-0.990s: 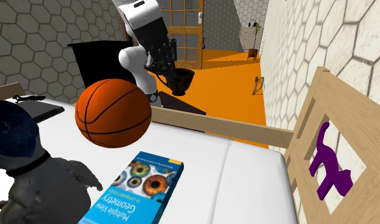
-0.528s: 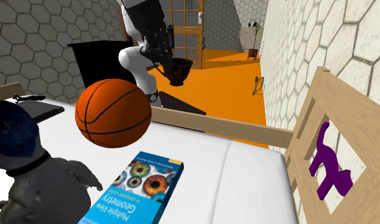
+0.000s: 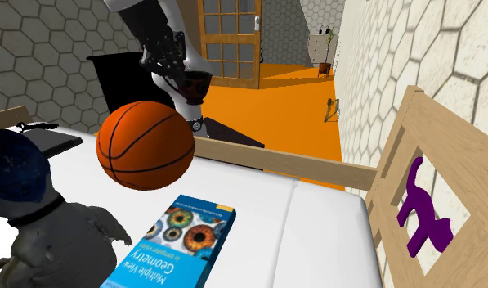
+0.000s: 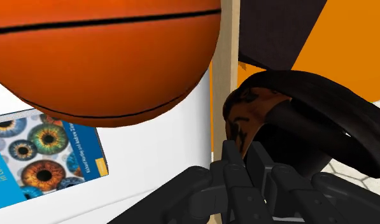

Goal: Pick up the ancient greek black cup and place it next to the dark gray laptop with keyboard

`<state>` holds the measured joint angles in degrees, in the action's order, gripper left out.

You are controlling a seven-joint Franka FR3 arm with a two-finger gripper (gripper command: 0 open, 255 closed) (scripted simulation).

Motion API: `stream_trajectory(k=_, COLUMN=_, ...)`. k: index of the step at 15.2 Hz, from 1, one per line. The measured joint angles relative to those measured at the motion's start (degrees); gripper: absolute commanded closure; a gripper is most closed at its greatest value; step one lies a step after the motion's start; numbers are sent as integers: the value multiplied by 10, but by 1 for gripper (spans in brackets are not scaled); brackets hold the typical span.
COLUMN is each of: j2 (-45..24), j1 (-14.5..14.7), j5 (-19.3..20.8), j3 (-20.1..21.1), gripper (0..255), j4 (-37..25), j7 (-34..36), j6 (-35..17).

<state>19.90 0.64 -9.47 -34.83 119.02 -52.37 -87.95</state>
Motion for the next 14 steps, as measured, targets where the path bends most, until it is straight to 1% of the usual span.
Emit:
stream_trajectory(k=9, j2=101, j1=-66, j5=89, j3=-39, gripper=255, j4=49, j7=-59, j6=54)
stream_trajectory(k=14, j2=133, j1=-97, j5=137, j3=-72, gripper=255, j4=48, j7=-106, j6=88)
